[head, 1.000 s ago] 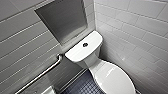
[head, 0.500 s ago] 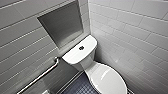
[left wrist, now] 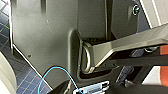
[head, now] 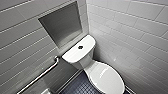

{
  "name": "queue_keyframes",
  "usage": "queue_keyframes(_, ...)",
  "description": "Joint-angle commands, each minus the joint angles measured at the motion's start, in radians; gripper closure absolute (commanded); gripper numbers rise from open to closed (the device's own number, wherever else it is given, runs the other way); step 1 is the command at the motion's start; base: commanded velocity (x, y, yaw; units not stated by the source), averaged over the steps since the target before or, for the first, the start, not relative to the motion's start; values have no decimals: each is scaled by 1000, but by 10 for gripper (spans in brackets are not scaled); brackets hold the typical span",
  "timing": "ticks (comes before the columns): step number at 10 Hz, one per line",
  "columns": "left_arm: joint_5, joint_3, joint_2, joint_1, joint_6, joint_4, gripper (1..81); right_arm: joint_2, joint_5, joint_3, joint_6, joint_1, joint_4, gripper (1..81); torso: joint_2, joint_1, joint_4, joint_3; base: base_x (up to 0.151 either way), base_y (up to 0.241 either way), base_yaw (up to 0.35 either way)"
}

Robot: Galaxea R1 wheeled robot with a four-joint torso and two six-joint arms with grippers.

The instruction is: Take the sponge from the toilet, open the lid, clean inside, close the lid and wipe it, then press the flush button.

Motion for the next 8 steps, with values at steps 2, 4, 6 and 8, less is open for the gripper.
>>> queue_keyframes(2,76,9,-20,-7,1,-20,10,64,-46,-56,-2,-68,-80,811,134,-86,0,69,0,0,0)
queue_keyframes(4,76,9,-21,-8,1,-22,10,87,-46,-92,0,-71,-78,811,82,-53,-26,111,0,0,0)
queue_keyframes(6,76,6,-20,-4,1,-22,10,102,-46,-121,0,-77,-80,811,96,-61,-35,167,0,0,0)
queue_keyframes(8,76,5,-18,-1,1,-20,10,107,-46,-124,0,-79,-80,811,98,-64,-50,244,0,0,0)
